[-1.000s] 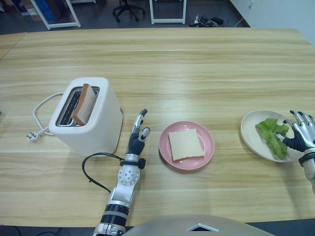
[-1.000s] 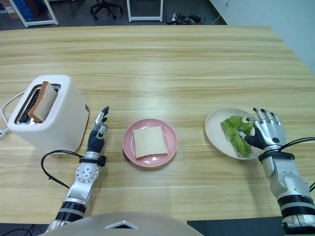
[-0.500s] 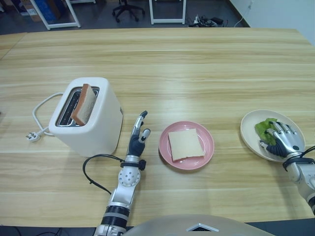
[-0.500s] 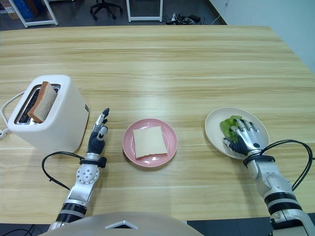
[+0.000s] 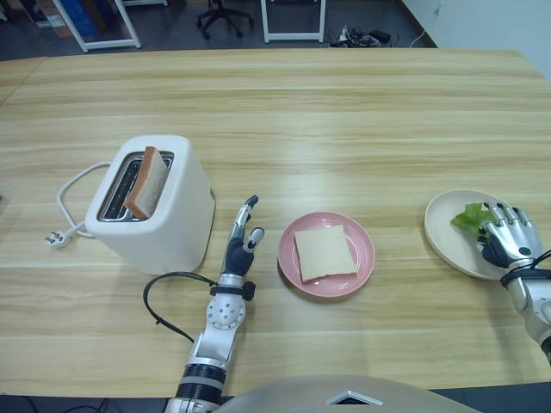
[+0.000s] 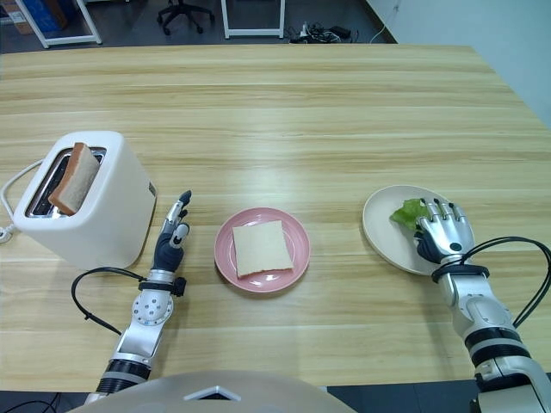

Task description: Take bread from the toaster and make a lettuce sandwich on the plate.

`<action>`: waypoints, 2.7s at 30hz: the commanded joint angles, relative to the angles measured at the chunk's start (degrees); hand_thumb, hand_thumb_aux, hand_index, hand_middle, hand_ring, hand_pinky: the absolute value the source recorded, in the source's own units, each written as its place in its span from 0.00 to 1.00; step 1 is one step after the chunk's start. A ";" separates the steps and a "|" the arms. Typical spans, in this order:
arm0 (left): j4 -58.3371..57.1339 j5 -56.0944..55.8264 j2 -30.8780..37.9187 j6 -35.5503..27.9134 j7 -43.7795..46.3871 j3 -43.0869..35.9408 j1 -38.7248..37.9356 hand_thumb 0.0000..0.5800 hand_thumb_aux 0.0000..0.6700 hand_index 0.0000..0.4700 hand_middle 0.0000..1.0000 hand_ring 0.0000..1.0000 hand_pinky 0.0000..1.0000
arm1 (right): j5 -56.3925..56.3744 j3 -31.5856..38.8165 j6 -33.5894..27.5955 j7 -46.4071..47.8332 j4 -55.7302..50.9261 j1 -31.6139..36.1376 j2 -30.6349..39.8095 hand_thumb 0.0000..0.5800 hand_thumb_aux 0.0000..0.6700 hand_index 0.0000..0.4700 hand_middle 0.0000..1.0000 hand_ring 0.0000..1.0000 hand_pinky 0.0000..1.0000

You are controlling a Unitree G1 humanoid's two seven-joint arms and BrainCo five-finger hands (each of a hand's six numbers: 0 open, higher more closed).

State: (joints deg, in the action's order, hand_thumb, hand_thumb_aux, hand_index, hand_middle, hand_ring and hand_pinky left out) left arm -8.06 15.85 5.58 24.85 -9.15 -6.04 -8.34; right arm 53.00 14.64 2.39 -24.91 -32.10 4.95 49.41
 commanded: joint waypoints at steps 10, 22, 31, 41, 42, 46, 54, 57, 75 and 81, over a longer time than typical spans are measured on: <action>-0.11 -0.27 -0.39 -0.77 0.06 0.48 -0.27 0.00 0.00 0.00 0.00 0.00 0.00 | -3.65 -5.86 -1.09 3.47 26.56 -5.49 -1.06 1.00 1.00 1.00 0.00 0.00 0.00; -3.79 -0.38 -0.49 0.17 -0.10 0.57 2.24 0.00 0.00 0.00 0.00 0.00 0.00 | 3.92 11.33 0.02 13.36 37.20 3.72 -22.38 1.00 1.00 1.00 0.00 0.00 0.00; -4.40 0.40 -0.65 0.17 -0.63 0.08 1.82 0.00 0.00 0.00 0.00 0.00 0.00 | 6.04 15.30 4.42 13.00 32.62 -5.27 -19.82 1.00 1.00 1.00 0.00 0.00 0.00; -4.63 0.46 -0.19 0.10 -0.58 0.18 1.99 0.00 0.00 0.00 0.00 0.00 0.00 | 5.79 13.92 5.59 13.83 33.94 -7.26 -19.22 1.00 1.00 1.00 0.00 0.00 0.00; -4.62 0.47 -0.15 0.08 -0.56 0.18 1.98 0.00 0.00 0.00 0.00 0.00 0.00 | 5.81 13.91 5.58 13.88 33.82 -7.22 -19.38 1.00 1.00 1.00 0.00 0.00 0.00; -4.66 0.64 0.01 0.03 -0.69 0.20 1.87 0.00 0.00 0.00 0.00 0.00 0.00 | 5.59 13.56 5.45 14.42 34.47 -7.55 -19.48 0.00 0.00 0.00 0.00 0.00 0.00; -0.08 2.10 0.99 0.44 -1.51 1.08 0.62 0.00 0.00 0.00 0.00 0.00 0.00 | -18.21 -2.28 6.75 25.37 53.11 -13.78 -16.02 0.00 0.00 0.00 0.00 0.00 0.00; 11.32 6.09 2.24 0.21 -2.59 2.94 -1.93 0.00 0.00 0.00 0.00 0.00 0.00 | -33.89 -13.03 4.20 30.98 60.66 -13.65 -15.93 0.00 0.00 0.00 0.00 0.00 0.00; 23.99 38.66 14.63 -34.24 6.77 24.51 -2.28 0.00 0.00 0.00 0.18 0.18 0.18 | -44.60 -18.92 1.43 31.45 56.63 -15.01 -27.55 0.00 0.00 0.00 0.00 0.00 0.00; 23.41 37.43 15.59 -35.90 5.72 21.79 -2.37 1.00 1.00 1.00 1.00 1.00 1.00 | -44.26 -19.10 1.66 32.12 56.38 -15.20 -27.41 0.00 0.00 0.00 0.00 0.00 0.00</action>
State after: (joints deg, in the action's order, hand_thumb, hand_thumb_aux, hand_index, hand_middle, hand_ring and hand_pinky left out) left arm 16.78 54.21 21.57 -11.27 -4.10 18.39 -8.94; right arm 8.09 -3.96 3.99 6.69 24.67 -9.81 22.13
